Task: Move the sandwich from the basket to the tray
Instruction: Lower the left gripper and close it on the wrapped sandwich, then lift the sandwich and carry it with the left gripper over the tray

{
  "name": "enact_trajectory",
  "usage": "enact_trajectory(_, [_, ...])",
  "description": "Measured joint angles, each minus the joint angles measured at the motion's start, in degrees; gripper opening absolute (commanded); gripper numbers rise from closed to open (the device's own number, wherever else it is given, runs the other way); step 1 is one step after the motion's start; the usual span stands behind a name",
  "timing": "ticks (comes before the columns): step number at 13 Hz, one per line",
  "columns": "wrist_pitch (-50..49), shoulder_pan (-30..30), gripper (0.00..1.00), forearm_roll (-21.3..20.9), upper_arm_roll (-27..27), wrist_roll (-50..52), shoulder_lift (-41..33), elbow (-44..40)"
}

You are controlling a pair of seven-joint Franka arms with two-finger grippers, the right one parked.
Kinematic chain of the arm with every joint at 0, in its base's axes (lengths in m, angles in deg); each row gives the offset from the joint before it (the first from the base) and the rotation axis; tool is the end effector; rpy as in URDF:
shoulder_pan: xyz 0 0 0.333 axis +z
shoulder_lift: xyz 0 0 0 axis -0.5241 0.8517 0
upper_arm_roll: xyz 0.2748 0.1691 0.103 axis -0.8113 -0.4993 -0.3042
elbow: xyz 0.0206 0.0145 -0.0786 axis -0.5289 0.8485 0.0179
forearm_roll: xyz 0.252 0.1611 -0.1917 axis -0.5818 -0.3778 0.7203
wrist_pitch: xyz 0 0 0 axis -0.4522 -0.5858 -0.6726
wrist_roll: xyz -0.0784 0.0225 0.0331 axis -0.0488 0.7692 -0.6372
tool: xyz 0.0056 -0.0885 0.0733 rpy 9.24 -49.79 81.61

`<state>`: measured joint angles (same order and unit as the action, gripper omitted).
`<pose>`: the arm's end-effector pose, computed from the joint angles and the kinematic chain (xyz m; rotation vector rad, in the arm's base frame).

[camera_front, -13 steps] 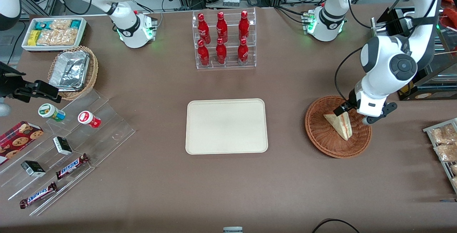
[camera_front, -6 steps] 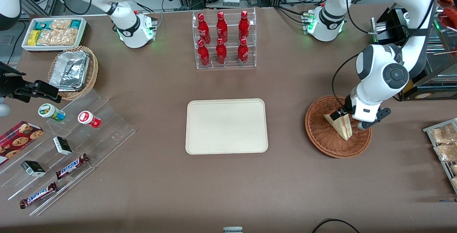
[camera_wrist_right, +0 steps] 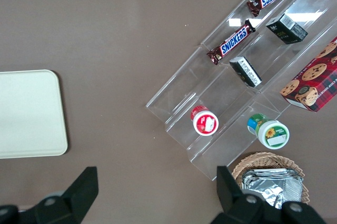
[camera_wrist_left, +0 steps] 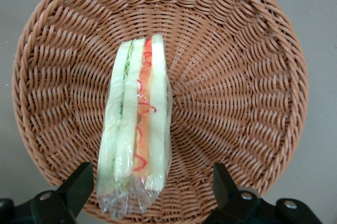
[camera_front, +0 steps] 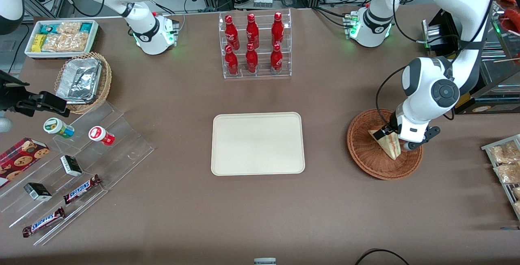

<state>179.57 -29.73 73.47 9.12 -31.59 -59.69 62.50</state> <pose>0.5225 -0.0548 0.3208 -3.0309 -0.8190 0.0893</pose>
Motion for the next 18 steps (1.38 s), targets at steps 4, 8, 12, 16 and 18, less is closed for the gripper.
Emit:
enact_trajectory(4, [1.96, 0.13, 0.70, -0.02, -0.39, 0.00, 1.84, 0.00])
enact_trajectory(8, [2.29, 0.19, 0.00, -0.02, -0.58, 0.00, 2.61, 0.03])
enact_trajectory(12, [2.29, 0.20, 0.00, -0.06, -0.60, 0.00, 2.63, 0.08])
enact_trajectory(16, [1.48, 0.18, 0.00, -0.18, -0.58, -0.07, 1.82, 0.06])
enact_trajectory(18, [-0.38, 0.13, 0.00, -1.66, -0.43, -0.12, 0.51, -0.03])
